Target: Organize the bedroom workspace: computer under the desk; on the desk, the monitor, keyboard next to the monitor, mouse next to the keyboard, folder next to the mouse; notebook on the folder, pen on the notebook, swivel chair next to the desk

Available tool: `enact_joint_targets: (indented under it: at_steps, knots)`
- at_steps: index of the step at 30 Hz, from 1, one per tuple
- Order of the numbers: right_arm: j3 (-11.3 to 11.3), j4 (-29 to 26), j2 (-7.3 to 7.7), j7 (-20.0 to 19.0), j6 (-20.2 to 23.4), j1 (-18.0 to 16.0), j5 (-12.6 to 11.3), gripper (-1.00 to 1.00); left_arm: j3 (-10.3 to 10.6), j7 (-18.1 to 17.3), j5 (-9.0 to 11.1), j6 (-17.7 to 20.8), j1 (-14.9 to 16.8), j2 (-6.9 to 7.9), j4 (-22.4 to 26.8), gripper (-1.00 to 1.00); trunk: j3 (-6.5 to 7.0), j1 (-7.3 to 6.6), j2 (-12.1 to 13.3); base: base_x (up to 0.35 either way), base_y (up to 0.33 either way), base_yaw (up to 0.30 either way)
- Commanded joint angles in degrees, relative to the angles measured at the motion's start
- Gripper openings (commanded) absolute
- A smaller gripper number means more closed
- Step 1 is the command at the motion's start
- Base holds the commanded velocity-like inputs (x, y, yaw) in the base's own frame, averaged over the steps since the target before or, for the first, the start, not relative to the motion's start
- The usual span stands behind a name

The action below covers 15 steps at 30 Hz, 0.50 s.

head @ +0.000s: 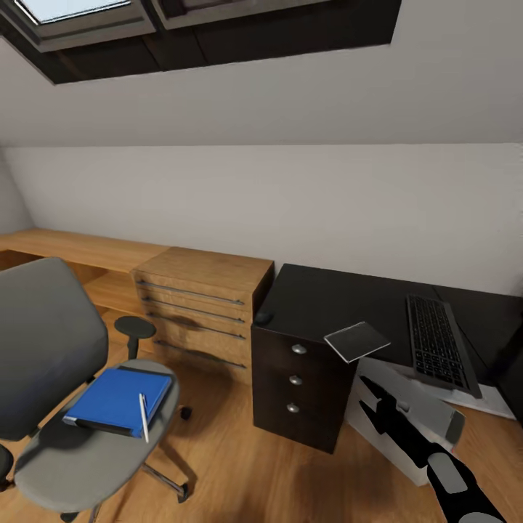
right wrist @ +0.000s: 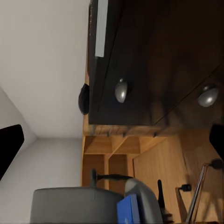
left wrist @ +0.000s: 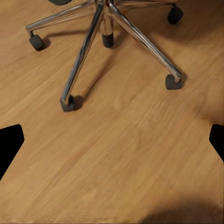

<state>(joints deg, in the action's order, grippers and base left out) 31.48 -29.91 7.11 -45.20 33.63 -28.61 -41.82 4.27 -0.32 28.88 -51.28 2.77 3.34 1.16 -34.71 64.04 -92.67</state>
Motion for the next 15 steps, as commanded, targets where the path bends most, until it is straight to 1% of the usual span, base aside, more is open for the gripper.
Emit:
enact_joint_targets:
  at_steps: [1, 5, 7, 10, 12, 13, 15]
  knots:
    - [0.2, 0.0, -0.01, -0.1, 0.4, 0.0, -0.2, 1.00, 0.5, 0.0, 0.5, -0.1, 0.0, 0.01, 0.0, 1.00, -0.05, -0.04, 0.0, -0.326, 0.000, 0.000]
    - [0.1, 0.0, -0.03, -0.1, 0.4, 0.0, -0.2, 1.00, 0.5, 0.0, 0.5, -0.1, 0.0, 0.00, 0.0, 1.00, -0.05, -0.04, 0.0, -0.326, 0.000, 0.000]
    - [0.1, 0.0, -0.07, 0.0, 0.3, 0.0, -0.1, 1.00, 0.5, 0.0, 0.5, -0.1, 0.0, 0.00, 0.0, 1.00, -0.05, -0.04, 0.0, -0.236, 0.000, 0.000]
    - [0.0, 0.0, -0.16, 0.0, 0.1, 0.0, 0.1, 1.00, 0.5, 0.0, 0.5, -0.1, 0.0, -0.09, 0.0, 1.00, -0.05, -0.04, 0.0, -0.109, 0.000, 0.000]
    - [0.0, 0.1, -0.21, 0.2, -0.9, 0.0, 0.3, 1.00, 0.5, 0.0, 0.5, -0.1, 0.0, -0.17, 0.0, 1.00, -0.05, -0.04, 0.0, -0.049, 0.000, 0.000]
    - [0.0, 0.1, -0.23, 0.2, -1.5, 0.0, 0.3, 1.00, 0.5, 0.0, 0.5, -0.1, 0.0, -0.19, 0.0, 1.00, -0.05, -0.04, 0.0, -0.035, 0.000, 0.000]
    - [-0.1, 0.3, -0.34, 0.3, -4.7, 0.0, 0.6, 1.00, 0.6, 0.0, 0.5, -0.1, 0.0, -0.22, 0.0, 1.00, -0.05, -0.04, 0.0, -0.020, 0.000, 0.000]
